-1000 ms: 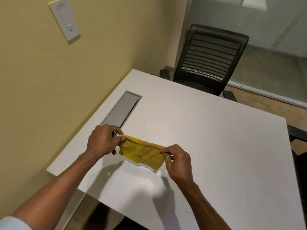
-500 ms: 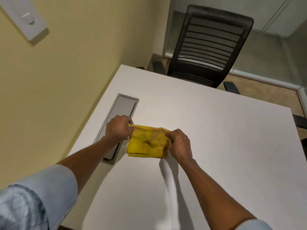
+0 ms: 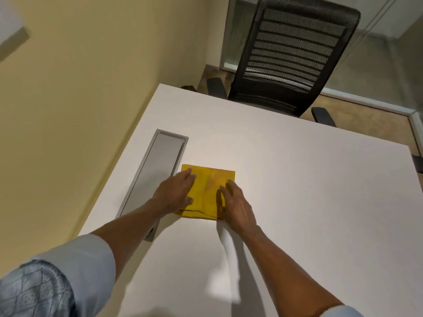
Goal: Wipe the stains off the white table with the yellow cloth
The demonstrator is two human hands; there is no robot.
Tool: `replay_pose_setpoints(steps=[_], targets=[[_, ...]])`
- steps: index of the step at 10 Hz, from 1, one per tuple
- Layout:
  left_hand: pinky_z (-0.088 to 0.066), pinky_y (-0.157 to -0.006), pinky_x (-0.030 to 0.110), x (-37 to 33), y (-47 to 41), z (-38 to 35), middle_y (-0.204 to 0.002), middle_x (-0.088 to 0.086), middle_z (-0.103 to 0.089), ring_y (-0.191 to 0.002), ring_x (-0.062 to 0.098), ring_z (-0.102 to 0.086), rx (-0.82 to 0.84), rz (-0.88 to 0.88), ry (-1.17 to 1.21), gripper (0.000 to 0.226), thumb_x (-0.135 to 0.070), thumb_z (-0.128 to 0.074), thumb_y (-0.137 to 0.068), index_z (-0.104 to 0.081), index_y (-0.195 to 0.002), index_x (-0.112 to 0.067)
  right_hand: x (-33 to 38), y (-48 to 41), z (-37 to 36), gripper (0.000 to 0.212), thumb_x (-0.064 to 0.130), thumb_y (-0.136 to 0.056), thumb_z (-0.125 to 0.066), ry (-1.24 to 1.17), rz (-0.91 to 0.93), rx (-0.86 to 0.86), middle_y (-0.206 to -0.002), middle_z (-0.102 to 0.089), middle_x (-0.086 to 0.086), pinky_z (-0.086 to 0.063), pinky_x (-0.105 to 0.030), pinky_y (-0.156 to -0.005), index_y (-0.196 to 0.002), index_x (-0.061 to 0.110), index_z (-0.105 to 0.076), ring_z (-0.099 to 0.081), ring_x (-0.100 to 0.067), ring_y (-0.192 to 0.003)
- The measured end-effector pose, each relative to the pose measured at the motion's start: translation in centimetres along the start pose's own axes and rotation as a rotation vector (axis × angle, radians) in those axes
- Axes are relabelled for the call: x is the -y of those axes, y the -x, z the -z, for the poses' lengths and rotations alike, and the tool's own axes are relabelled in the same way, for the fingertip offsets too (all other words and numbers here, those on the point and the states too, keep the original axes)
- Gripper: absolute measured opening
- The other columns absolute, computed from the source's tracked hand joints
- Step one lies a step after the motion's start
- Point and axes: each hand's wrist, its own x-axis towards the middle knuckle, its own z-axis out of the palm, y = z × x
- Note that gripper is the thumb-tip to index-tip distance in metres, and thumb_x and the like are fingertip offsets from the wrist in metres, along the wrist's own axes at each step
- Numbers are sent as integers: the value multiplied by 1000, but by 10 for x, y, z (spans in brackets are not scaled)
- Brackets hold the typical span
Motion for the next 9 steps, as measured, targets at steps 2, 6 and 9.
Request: replay_pose_setpoints(steps=[2, 6, 9], targets=[[0, -137, 49, 10, 7, -37, -179, 16, 22, -167, 36, 16, 225, -91, -197, 116, -67, -57, -101, 14, -170, -7, -2, 0, -23, 63, 17, -110, -45, 166, 76, 118, -178, -6, -13, -42, -49, -121, -167, 14, -18, -7, -32, -165], [2, -136, 52, 23, -5, -35, -177, 17, 25, -166, 36, 19, 231, -126, -337, 118, -63, -62, -100, 15, -170, -7, 14, 1, -34, 52, 21, -110, -50, 199, 65, 107, -175, -8, -23, -46, -54, -118, -157, 10, -31, -7, -42, -164], [-14, -136, 48, -31, 8, 0, -182, 16, 1, -169, 35, 6, 105, -243, -247, 95, -47, -73, -98, -23, -168, -9, -21, 59, -7, 76, 29, -84, -83, 204, 88, -202, -152, -57, -19, -51, -43, -111, -150, 8, -52, -55, -36, -140]])
